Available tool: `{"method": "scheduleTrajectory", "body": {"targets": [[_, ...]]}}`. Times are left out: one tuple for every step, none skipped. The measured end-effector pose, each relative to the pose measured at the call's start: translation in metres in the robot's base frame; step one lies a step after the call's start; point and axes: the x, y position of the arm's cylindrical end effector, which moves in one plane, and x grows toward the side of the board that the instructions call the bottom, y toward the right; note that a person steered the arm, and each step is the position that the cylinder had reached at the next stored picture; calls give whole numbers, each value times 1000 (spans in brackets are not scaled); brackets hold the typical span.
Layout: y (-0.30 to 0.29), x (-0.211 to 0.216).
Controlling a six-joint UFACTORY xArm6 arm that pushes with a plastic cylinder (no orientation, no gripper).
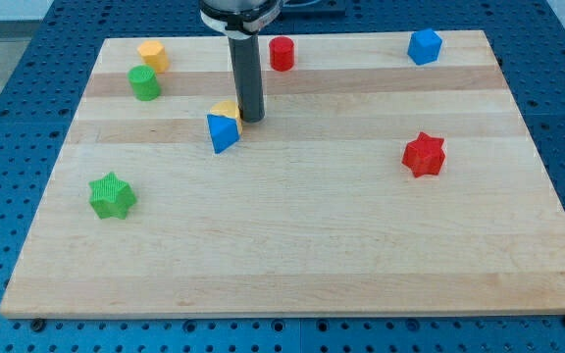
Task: Touch the right side of yellow heart
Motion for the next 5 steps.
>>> {"method": "scheduleTrajectory", "body": {"targets": [[0, 0], [0, 22], [0, 25], [0, 23], [0, 15]]}}
